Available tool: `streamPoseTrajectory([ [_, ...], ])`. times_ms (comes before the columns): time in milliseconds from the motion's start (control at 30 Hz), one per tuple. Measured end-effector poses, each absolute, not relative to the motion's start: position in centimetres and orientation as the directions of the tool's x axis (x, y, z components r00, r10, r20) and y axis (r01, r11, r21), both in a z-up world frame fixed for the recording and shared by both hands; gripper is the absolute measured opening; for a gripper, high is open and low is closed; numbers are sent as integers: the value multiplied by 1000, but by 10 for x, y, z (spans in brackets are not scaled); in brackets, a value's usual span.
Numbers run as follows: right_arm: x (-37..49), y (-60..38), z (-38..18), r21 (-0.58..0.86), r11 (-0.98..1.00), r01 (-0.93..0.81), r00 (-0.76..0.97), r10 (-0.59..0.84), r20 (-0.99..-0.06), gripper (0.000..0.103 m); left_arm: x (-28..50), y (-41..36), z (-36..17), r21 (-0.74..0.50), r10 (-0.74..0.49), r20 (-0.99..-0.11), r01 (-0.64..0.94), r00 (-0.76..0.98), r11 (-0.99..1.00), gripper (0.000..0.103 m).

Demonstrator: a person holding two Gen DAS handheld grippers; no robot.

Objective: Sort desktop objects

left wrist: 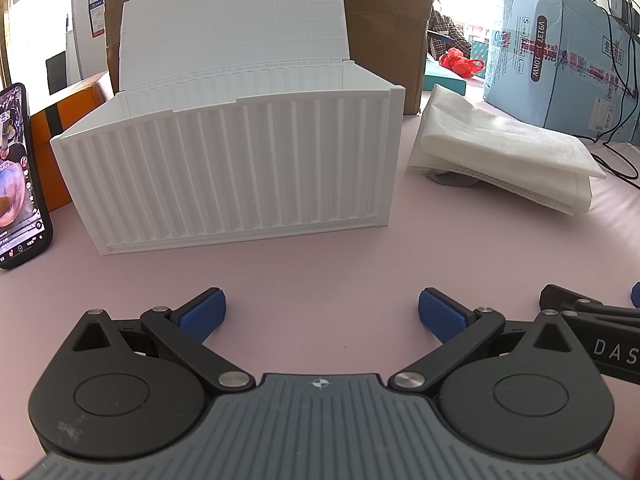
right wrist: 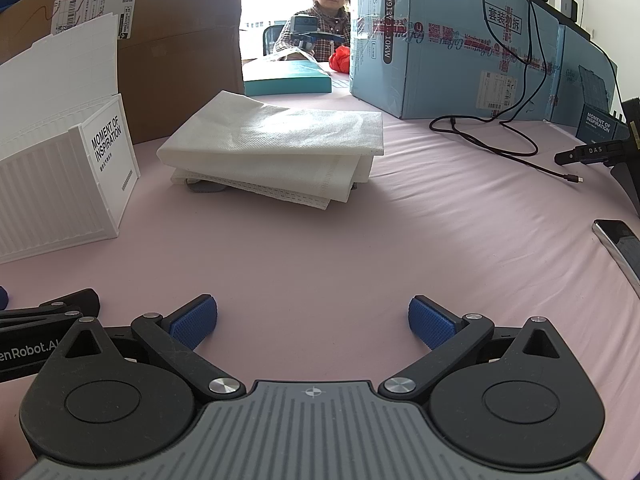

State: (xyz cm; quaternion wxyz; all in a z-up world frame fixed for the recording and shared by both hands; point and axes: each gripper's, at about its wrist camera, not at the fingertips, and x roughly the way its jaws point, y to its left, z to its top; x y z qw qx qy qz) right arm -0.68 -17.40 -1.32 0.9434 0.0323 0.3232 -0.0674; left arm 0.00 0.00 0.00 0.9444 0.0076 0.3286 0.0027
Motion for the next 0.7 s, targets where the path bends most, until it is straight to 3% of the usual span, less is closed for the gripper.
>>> streamPoseTrajectory([
  [700, -7, -174, -13, 19, 989, 148, 782, -106, -614, 103, 0, -1, 0, 23, 16, -619, -3, 785, 1000, 103],
])
